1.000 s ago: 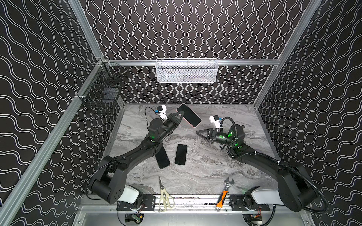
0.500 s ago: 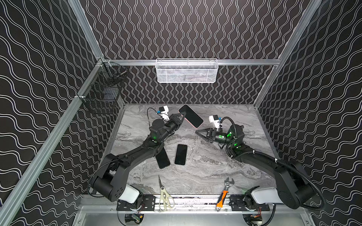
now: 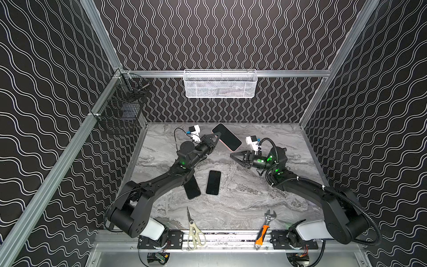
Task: Take the phone out of the phone case
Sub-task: Remove the phone case from the phone.
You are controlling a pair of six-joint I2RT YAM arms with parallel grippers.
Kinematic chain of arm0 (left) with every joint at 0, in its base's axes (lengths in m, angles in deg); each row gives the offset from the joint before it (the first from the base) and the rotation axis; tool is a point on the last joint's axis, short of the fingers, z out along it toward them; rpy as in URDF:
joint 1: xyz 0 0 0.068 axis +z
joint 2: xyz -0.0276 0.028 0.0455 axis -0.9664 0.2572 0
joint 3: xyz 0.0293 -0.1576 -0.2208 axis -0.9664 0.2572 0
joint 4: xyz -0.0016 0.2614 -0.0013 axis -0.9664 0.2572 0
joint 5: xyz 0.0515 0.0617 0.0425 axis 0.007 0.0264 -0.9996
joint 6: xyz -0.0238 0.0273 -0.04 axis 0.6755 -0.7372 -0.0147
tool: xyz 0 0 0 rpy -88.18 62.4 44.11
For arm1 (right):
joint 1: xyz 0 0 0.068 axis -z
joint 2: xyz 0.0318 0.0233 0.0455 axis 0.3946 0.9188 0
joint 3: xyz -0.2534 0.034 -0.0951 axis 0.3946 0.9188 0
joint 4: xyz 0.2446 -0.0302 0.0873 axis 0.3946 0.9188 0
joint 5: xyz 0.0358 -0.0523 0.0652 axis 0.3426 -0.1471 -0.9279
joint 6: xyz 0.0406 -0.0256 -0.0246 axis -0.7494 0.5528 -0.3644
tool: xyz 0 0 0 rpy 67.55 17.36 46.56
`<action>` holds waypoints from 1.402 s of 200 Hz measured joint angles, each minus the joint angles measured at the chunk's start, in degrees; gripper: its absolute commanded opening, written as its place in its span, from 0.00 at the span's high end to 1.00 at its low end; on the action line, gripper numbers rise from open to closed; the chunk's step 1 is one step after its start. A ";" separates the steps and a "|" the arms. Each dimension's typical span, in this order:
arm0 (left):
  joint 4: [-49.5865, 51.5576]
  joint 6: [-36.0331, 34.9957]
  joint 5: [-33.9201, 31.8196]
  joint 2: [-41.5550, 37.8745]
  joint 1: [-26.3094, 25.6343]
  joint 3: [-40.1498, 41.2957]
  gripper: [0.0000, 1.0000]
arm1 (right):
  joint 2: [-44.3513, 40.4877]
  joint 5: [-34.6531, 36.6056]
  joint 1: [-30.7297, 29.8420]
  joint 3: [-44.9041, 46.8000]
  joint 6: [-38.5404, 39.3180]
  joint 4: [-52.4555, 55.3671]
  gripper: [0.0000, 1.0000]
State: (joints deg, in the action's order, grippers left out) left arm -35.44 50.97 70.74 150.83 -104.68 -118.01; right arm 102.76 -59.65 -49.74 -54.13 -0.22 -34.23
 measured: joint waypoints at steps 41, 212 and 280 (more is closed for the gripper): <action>-0.70 0.44 0.02 0.72 -0.11 0.22 1.00 | 0.35 0.20 0.37 -0.07 -0.92 -2.01 0.77; -2.45 1.73 -0.55 2.43 -0.42 0.72 1.00 | 1.11 1.05 0.87 1.03 -3.17 -8.04 0.63; -3.58 2.27 -0.13 2.10 -0.48 0.66 1.00 | -0.22 2.84 1.07 1.03 -1.64 -1.44 0.63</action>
State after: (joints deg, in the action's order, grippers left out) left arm -39.03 53.24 70.61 152.93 -105.16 -117.35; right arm 102.54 -56.81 -48.67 -53.10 -1.86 -35.67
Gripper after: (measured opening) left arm 0.115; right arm 0.370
